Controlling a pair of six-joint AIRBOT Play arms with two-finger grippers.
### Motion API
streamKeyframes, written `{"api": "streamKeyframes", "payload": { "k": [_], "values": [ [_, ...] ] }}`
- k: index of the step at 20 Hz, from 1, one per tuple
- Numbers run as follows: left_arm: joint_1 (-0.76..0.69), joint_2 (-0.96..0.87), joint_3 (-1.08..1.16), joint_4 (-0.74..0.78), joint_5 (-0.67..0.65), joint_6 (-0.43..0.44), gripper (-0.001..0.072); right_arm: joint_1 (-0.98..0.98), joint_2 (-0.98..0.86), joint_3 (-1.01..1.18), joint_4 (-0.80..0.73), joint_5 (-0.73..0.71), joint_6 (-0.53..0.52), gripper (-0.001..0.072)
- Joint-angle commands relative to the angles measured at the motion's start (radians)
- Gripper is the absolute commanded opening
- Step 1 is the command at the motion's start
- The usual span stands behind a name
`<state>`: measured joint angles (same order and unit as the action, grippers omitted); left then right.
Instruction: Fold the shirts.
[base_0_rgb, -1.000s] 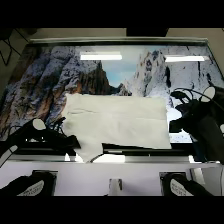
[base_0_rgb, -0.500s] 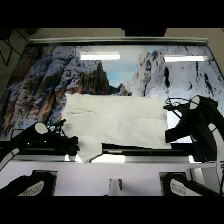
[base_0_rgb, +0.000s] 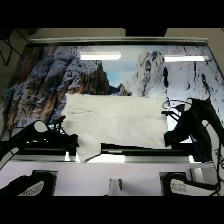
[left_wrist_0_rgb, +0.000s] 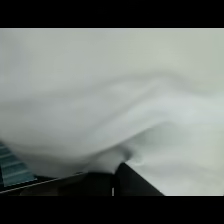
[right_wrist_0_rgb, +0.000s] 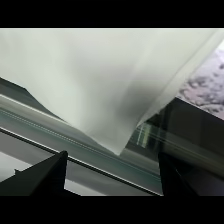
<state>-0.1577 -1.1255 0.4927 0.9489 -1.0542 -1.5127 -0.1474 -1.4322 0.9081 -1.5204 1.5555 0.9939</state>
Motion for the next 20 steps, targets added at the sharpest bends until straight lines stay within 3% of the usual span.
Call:
{"api": "streamKeyframes", "payload": {
  "k": [1,7,8,9,10,12,14,16,20],
  "values": [
    [0.0,0.005,0.002,-0.004,-0.003,0.01,0.003,0.001,-0.061,0.0,0.045,-0.011,0.025,0.0577],
    [0.0,0.005,0.002,-0.005,-0.002,0.009,0.003,0.001,-0.076,0.0,0.118,-0.054,0.051,0.0471],
    [0.0,0.005,0.002,-0.005,-0.002,0.009,0.003,0.001,-0.082,0.0,0.137,-0.053,0.05,0.044],
    [0.0,0.005,0.002,-0.005,-0.002,0.009,0.003,0.002,-0.089,0.0,0.147,-0.053,0.05,0.034],
    [0.0,0.005,0.002,-0.005,-0.002,0.009,0.003,0.002,-0.093,0.0,0.151,-0.051,0.05,0.0332],
    [0.0,0.005,0.002,-0.005,0.0,0.009,0.003,0.001,-0.095,0.0,0.138,-0.054,0.05,0.0246],
    [0.001,0.005,0.002,-0.004,0.0,0.009,0.003,0.001,-0.095,-0.001,0.108,-0.053,0.05,0.0222],
    [0.001,0.005,0.002,-0.004,0.0,0.009,0.003,0.001,-0.095,0.0,0.059,-0.053,0.05,0.0023],
    [0.002,0.01,0.037,-0.004,-0.004,0.059,0.0027,0.001,-0.07,0.025,0.008,-0.037,-0.034,0.002]
  ]
}}
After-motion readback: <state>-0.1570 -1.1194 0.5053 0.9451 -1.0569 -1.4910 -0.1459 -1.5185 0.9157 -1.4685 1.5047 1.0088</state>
